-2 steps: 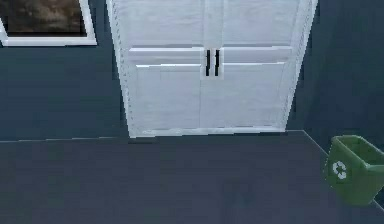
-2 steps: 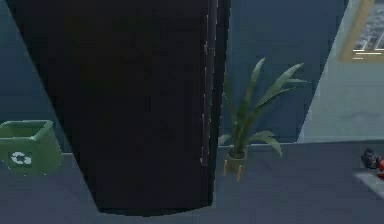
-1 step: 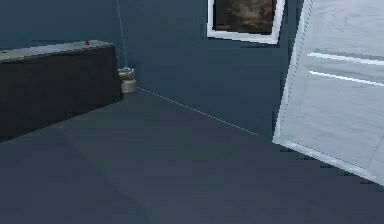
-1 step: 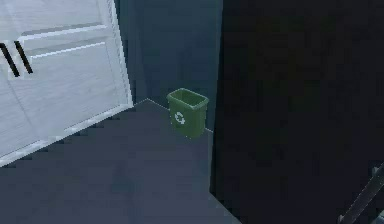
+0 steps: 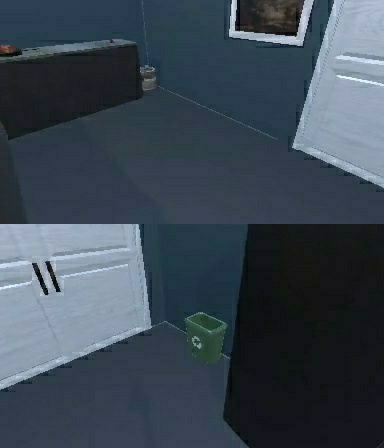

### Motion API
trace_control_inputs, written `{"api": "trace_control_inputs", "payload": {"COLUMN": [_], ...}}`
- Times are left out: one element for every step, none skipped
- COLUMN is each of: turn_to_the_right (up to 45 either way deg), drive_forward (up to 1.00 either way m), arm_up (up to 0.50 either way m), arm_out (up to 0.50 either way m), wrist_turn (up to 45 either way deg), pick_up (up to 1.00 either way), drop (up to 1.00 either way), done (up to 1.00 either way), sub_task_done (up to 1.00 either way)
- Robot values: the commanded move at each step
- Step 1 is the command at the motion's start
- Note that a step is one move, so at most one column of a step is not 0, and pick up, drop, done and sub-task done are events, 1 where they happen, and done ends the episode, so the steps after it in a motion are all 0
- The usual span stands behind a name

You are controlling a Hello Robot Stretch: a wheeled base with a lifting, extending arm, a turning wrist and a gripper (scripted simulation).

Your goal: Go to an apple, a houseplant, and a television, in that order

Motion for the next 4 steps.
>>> {"api": "trace_control_inputs", "payload": {"turn_to_the_right": [0.0,0.0,-42.0,0.0], "drive_forward": [0.05,0.45,0.0,1.0], "arm_up": [0.0,0.0,0.0,0.0], "arm_out": [0.0,0.0,0.0,0.0], "wrist_turn": [0.0,0.0,0.0,0.0], "pick_up": [0.0,0.0,0.0,0.0], "drop": [0.0,0.0,0.0,0.0], "done": [0.0,0.0,0.0,0.0], "sub_task_done": [0.0,0.0,0.0,0.0]}}
